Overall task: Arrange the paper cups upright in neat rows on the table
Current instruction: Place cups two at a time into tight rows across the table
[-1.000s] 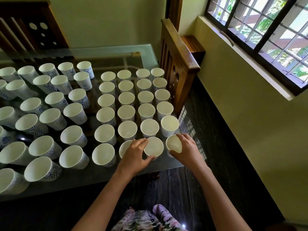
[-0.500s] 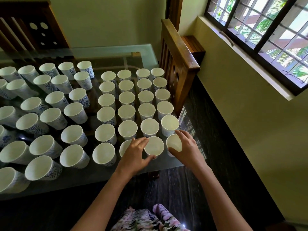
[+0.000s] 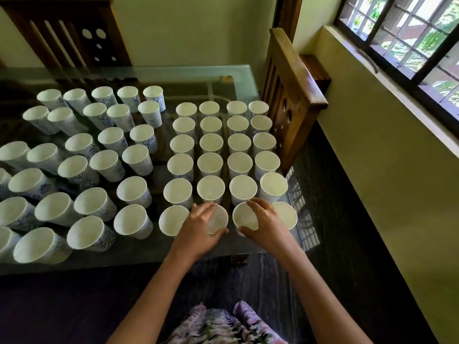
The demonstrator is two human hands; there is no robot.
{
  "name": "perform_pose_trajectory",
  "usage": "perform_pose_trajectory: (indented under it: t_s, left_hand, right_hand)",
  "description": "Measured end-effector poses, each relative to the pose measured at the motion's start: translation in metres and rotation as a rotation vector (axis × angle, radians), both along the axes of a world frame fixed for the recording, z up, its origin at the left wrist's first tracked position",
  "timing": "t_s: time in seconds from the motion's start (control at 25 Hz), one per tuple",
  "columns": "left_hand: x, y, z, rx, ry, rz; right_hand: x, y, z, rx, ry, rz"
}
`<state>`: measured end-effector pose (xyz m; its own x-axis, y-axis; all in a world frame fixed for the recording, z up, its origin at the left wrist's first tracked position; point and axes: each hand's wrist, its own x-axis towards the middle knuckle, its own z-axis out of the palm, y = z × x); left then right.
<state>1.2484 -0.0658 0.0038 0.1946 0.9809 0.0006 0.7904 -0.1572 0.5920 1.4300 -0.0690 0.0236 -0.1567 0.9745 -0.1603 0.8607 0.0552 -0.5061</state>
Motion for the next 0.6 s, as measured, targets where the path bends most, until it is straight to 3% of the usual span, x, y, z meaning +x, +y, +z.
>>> perform_pose_trajectory:
  t_s: [0.6]
  left_hand:
    - [-0.0017, 0.0022, -0.0054, -0.02, 0.011, -0.003]
  right_hand:
    - [-0.0027, -0.0021, 0.0008, -0.04, -0.012, -0.001]
